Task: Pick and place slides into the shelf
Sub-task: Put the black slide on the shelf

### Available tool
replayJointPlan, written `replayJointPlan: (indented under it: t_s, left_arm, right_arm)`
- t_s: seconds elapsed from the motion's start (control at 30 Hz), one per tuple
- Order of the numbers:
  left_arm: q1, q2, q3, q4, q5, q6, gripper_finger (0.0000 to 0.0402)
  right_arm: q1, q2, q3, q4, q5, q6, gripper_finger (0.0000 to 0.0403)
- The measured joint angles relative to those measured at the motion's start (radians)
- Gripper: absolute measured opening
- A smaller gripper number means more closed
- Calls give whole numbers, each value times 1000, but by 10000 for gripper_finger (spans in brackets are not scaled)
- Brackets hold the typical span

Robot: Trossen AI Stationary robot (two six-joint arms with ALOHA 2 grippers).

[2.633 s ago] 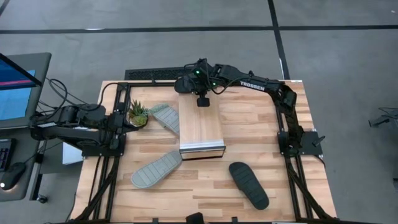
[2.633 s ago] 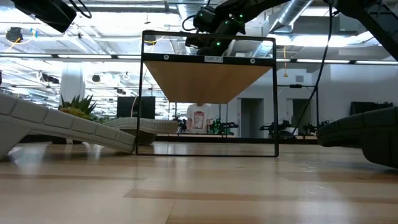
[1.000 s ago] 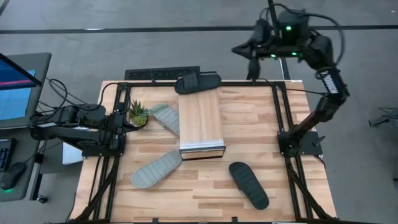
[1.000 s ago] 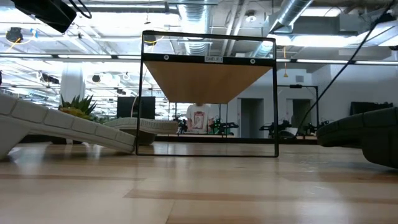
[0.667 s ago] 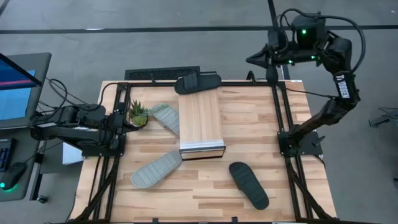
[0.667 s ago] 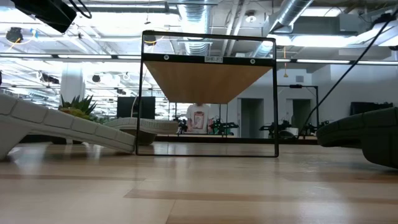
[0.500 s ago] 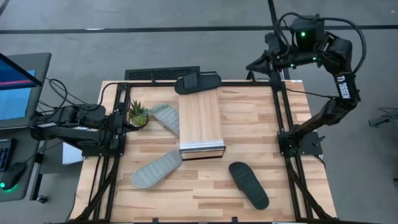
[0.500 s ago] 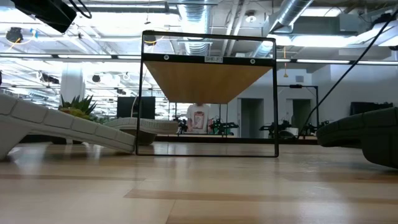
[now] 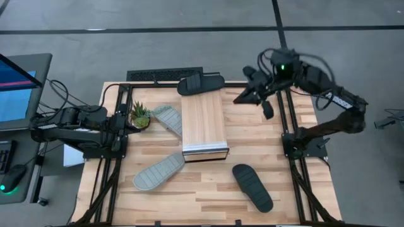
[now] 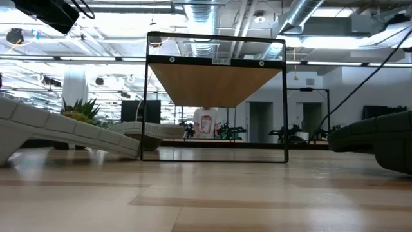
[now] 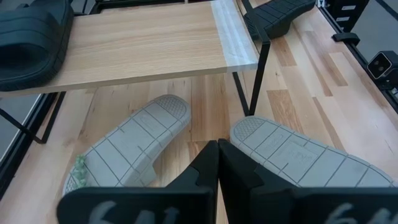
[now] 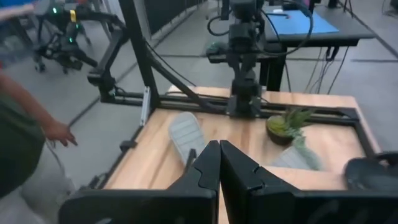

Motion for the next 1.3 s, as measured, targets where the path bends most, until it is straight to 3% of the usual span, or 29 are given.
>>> replayJointPlan:
  t_s: [0.23, 0.57, 0.97, 1.1, 1.3]
  left_arm:
    - [0, 0, 0, 0, 0, 0, 0]
    - [0, 0, 0, 0, 0, 0, 0]
    - [0, 0, 0, 0, 0, 0, 0]
    - [0, 0, 0, 0, 0, 0, 0]
    - [0, 0, 0, 0, 0, 0, 0]
  right_arm:
    - [58, -214, -401, 313, 126, 228, 0]
    - [242, -473, -682, 311, 377, 521, 0]
    - [561, -617, -827, 95, 653, 957, 0]
    - [635, -633, -838, -1, 663, 1085, 13]
    - [756, -619, -845, -186, 659, 1281, 71]
